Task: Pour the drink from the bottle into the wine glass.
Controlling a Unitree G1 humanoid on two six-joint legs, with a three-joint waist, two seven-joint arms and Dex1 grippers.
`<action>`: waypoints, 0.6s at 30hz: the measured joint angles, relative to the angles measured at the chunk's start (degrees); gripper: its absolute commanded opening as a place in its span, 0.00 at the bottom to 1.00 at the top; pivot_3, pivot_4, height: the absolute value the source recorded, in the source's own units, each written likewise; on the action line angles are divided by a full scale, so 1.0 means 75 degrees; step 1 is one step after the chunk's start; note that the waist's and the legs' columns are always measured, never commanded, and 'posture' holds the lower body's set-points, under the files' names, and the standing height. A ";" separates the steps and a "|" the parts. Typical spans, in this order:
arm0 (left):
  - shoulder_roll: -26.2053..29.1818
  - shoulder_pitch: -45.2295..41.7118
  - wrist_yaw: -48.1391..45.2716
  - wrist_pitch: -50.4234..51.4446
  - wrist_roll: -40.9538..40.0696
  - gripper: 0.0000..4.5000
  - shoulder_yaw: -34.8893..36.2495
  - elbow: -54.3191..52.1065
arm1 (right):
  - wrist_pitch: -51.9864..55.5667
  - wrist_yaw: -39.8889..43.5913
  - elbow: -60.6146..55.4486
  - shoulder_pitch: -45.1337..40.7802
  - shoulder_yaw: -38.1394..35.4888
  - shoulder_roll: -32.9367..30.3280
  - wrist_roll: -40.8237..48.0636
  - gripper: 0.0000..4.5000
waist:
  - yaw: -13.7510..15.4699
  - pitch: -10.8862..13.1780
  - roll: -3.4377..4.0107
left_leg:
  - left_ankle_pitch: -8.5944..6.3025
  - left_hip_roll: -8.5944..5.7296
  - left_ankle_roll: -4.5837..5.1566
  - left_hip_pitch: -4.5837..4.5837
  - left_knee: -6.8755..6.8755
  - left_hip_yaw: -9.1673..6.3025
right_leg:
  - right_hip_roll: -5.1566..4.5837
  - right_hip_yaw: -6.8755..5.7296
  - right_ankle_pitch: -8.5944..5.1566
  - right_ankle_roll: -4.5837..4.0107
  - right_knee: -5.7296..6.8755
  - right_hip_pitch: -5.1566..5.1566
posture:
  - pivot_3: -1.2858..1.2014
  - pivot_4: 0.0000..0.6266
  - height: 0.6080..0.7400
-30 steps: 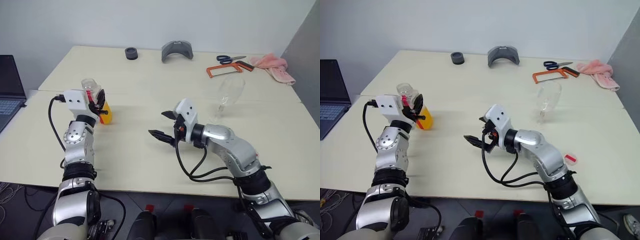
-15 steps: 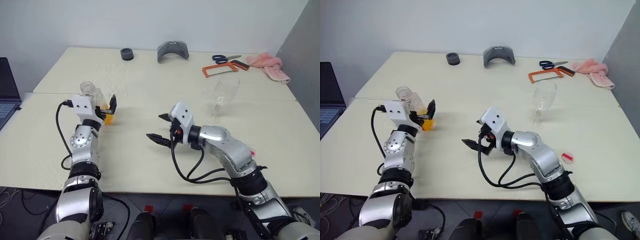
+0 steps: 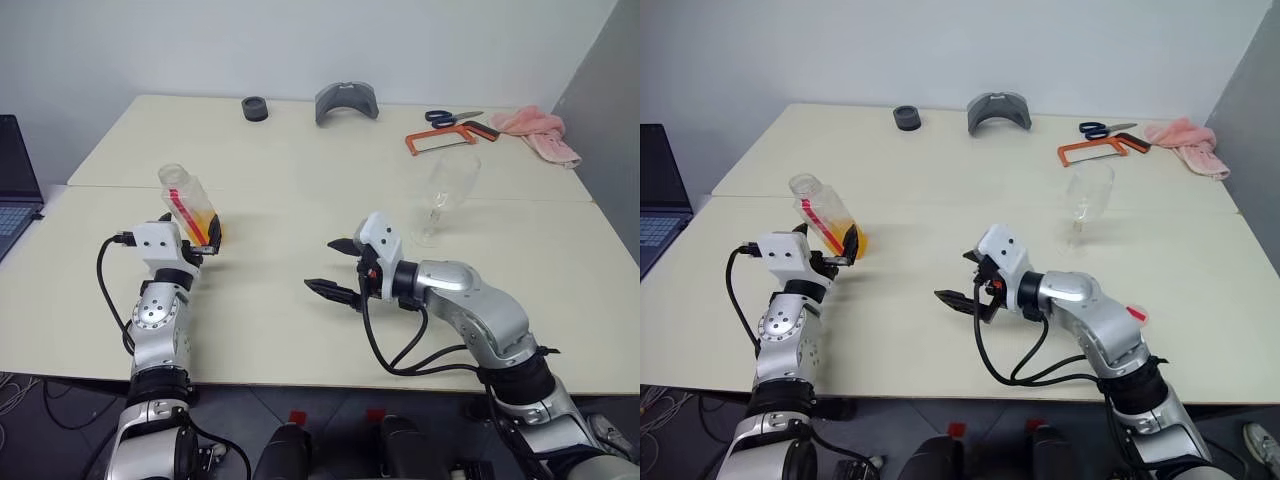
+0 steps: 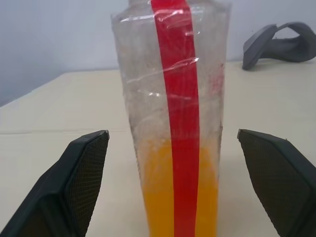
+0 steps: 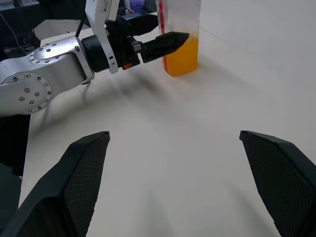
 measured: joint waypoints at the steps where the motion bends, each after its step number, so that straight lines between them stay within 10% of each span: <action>1: 0.0007 0.0099 -0.0004 0.0074 0.0032 1.00 -0.0031 -0.0111 | 0.0011 -0.0003 -0.0026 0.0103 -0.0022 -0.0037 0.0000 1.00 | 0.0000 0.0000 0.0000 | 0.0000 0.0000 0.0000 0.0000 0.0000 -0.0002 | 0.0000 -0.0001 0.0000 0.0000 0.0000 0.0000 | 0.52 0.24 1.00; 18: 0.0611 0.2856 -0.1673 0.1752 -0.0622 1.00 -0.0362 -0.3430 | -0.0891 -0.1575 -0.1119 0.3092 -0.1897 -0.0091 -0.0307 1.00 | 0.0011 -0.0001 -0.0001 | -0.0001 0.0007 0.0002 0.0014 -0.0009 0.0007 | 0.0003 0.0005 -0.0002 0.0000 -0.0010 0.0020 | 0.52 0.24 1.00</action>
